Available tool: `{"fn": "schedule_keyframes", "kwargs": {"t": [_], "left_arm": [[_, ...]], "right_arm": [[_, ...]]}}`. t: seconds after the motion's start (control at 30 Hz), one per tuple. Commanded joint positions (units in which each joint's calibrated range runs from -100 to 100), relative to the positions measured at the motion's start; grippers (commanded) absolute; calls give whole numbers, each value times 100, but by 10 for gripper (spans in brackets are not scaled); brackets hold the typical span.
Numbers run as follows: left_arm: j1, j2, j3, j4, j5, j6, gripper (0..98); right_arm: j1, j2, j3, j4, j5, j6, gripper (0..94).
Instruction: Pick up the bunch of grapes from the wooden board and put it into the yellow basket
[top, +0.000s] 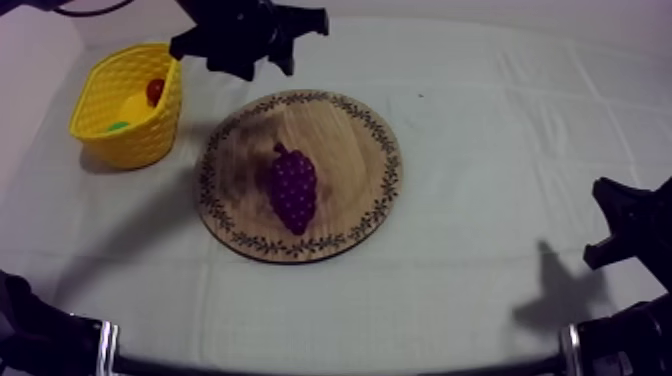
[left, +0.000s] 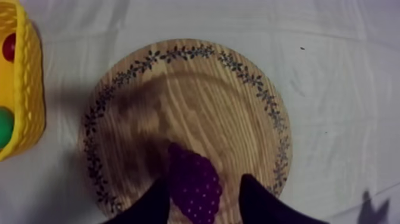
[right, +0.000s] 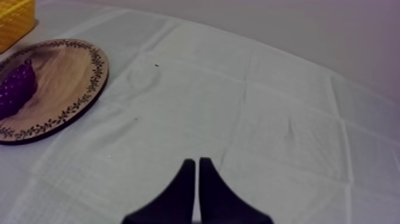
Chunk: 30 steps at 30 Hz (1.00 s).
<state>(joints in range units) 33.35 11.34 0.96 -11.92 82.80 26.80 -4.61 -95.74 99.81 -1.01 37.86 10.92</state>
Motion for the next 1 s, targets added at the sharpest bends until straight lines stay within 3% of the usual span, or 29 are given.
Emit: {"fn": "schedule_keyframes", "kwargs": {"t": [0.0, 0.17, 0.23, 0.37, 0.5, 0.97], "left_arm": [[3, -21, 37, 18, 50, 16, 560], [-47, -54, 46, 165, 155, -42, 534], [-72, -65, 77, 195, 161, -38, 565], [-132, -94, 131, 474, 140, 267, 816], [-198, -133, 170, 716, 195, 300, 930], [-231, 31, 851, 1076, 158, -43, 960]], "right_arm": [[2, -1, -3, 1, -4, 0, 4], [2, -1, -3, 1, -4, 0, 4], [2, -1, -3, 1, -4, 0, 4], [2, -1, -3, 1, -4, 0, 4], [2, -1, -3, 1, -4, 0, 4], [2, -1, -3, 1, -4, 0, 4]]}}
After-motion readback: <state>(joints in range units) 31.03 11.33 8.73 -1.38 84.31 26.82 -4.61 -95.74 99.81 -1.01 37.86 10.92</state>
